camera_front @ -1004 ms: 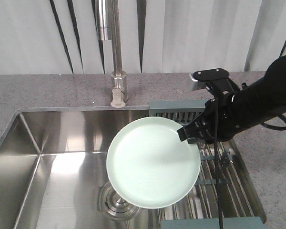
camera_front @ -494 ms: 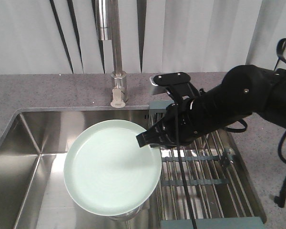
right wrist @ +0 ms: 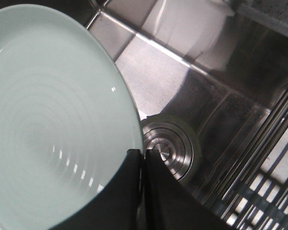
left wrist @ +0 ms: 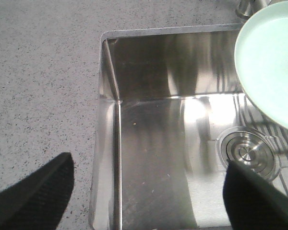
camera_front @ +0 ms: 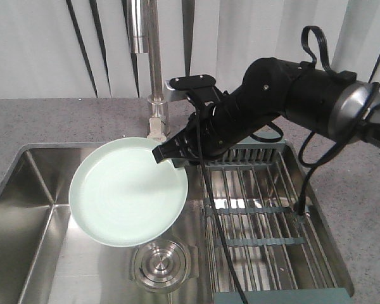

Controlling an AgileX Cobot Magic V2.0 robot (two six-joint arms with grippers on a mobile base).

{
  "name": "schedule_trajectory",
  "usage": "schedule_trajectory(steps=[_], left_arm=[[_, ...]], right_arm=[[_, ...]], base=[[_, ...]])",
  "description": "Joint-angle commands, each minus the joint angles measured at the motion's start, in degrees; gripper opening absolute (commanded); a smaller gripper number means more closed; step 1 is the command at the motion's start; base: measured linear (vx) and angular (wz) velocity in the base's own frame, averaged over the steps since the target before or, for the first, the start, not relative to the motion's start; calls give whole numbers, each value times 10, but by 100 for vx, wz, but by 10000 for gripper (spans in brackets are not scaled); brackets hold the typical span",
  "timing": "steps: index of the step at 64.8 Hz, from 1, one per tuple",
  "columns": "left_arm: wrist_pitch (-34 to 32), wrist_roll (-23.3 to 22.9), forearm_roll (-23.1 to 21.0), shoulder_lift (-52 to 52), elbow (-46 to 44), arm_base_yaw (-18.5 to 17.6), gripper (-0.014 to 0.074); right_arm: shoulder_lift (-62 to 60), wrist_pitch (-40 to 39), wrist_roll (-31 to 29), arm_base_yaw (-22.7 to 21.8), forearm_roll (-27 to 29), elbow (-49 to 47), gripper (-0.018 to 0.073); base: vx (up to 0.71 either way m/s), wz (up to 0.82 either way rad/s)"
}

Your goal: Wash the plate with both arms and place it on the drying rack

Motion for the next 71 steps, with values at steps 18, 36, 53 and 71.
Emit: schedule_trajectory(steps=[18,36,53,71], left_arm=[[-32,-6,-6,4,-14,-1,585],[-32,-6,-6,4,-14,-1,585],[-32,-6,-6,4,-14,-1,585],[-32,-6,-6,4,-14,-1,585]], right_arm=[[21,32,-1,-51,-11,-119,-1],[13,57,-1,-90,-28,-120,-1],[-17,85,7,-104,-60,-119,-1],[-74,89,27,-125,-104,-68,-1]], base=[[0,0],[0,0],[0,0],[0,0]])
